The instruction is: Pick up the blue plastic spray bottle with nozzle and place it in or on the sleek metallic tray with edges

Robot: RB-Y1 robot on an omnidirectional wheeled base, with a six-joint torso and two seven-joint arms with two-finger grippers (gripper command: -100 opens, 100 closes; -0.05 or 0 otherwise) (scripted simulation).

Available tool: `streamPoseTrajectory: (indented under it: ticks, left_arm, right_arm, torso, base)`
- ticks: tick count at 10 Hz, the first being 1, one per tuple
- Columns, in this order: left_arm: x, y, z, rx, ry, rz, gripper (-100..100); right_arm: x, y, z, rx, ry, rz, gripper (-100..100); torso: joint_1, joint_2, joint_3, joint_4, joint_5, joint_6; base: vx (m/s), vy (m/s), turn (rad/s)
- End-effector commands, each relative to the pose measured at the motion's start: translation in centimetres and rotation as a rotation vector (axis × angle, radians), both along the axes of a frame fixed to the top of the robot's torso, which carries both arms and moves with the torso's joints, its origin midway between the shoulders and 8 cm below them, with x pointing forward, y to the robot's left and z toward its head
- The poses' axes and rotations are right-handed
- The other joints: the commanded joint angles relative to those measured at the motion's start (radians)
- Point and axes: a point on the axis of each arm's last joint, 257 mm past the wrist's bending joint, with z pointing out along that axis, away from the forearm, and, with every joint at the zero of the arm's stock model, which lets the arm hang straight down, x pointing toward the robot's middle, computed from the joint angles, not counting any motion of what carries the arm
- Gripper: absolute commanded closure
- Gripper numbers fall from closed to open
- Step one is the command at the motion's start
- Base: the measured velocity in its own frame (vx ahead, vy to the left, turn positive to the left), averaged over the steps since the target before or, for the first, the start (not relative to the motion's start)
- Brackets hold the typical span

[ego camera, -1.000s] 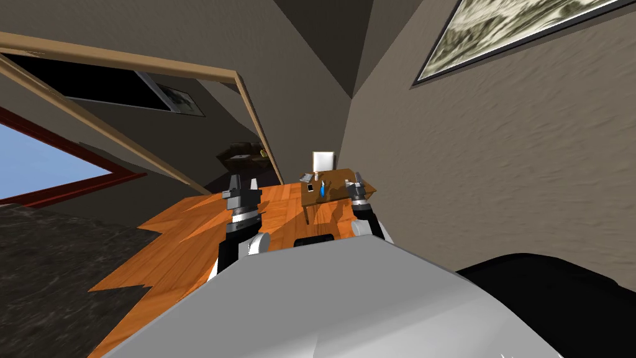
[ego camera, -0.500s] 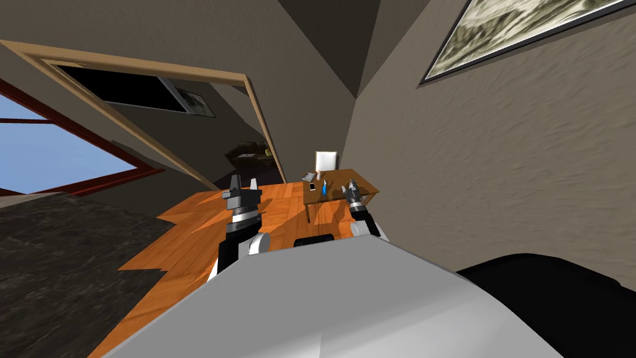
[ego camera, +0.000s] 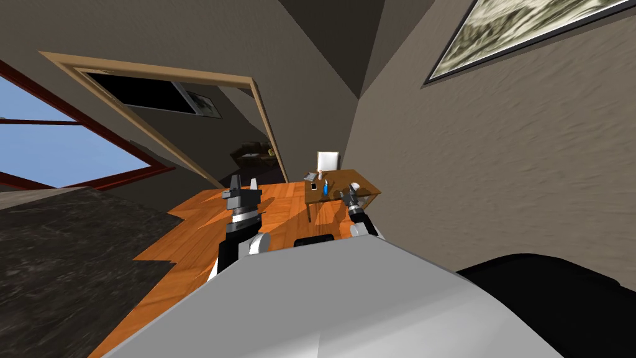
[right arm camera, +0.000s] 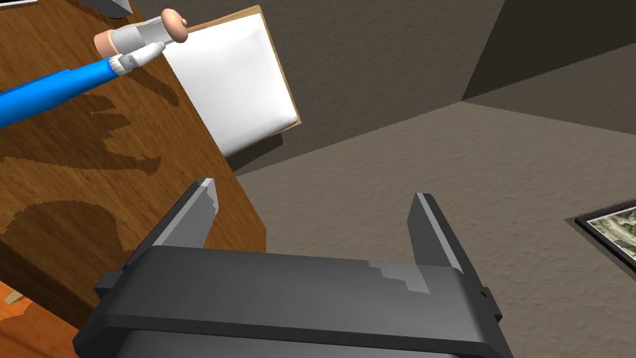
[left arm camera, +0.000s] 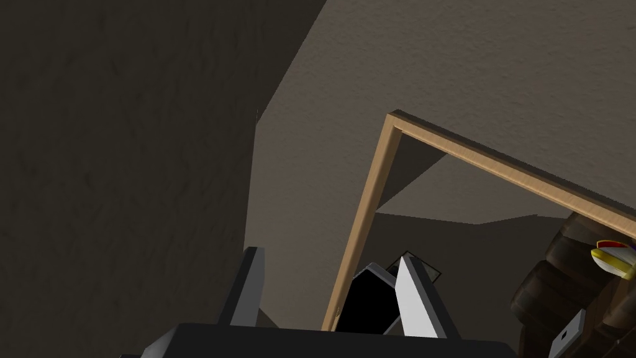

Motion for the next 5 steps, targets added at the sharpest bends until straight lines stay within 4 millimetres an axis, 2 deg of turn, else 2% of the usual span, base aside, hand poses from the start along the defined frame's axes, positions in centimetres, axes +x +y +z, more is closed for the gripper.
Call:
streamPoseTrajectory:
  ticks: [1, 5]
  left_arm:
    - [0.0, 0.0, 0.0, 0.000, 0.000, 0.000, 0]
    - [0.0, 0.0, 0.0, 0.000, 0.000, 0.000, 0]
  right_arm:
    - [0.2, -0.2, -2.4, 0.051, 0.051, 0.004, -100]
    - [0.3, -0.6, -9.5, 0.236, 0.215, 0.006, -100]
  torso:
    - [0.000, 0.000, 0.000, 0.000, 0.000, 0.000]
    - [0.000, -0.002, -0.001, 0.000, 0.000, 0.000]
  base:
    - [-0.007, 0.002, 0.041]
    - [0.013, 0.003, 0.052]
